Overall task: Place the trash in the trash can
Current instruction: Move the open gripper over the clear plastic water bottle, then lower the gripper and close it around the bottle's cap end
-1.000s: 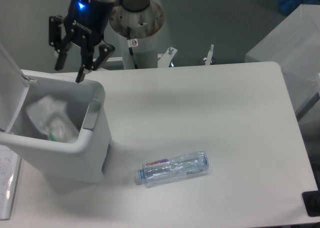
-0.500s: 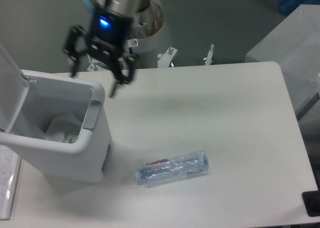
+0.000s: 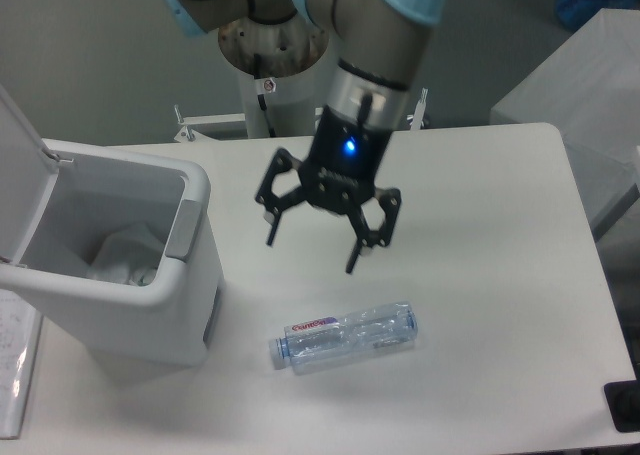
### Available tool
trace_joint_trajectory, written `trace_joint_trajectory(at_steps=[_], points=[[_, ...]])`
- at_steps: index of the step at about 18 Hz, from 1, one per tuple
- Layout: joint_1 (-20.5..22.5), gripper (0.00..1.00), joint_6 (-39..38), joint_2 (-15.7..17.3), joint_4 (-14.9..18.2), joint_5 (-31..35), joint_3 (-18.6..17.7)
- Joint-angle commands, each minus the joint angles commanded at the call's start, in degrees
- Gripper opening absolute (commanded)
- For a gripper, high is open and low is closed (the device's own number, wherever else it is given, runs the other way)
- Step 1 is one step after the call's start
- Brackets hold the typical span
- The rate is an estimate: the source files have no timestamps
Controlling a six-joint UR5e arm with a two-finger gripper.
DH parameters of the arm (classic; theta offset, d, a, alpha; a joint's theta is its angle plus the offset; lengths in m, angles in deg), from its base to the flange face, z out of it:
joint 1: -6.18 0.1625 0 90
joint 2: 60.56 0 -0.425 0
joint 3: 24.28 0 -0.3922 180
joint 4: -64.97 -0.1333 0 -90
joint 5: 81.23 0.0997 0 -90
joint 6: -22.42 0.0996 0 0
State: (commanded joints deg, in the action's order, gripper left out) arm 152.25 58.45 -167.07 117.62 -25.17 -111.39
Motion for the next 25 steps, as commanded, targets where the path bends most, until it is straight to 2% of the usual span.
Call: trace_joint_trajectory(at_steps=[3,8,14,19,22,25], points=[[-0.9,1.0,3.7,-2.8,0.1,6.5,1.1],[-3.0,1.0,9.9,-7.2,0.0,8.8,1.2],[-4.9,0.99,19.3,-9.7,0.3,10.6,0.4],[-7.5,0.99,27.1,-11.7,0.7,19.2,0.5],[-9.5,0.97,27.7,-13.5,1.0,25.0,0.5],[-10.8,0.99,27.8,-14.9,1.0,26.7,0.5]])
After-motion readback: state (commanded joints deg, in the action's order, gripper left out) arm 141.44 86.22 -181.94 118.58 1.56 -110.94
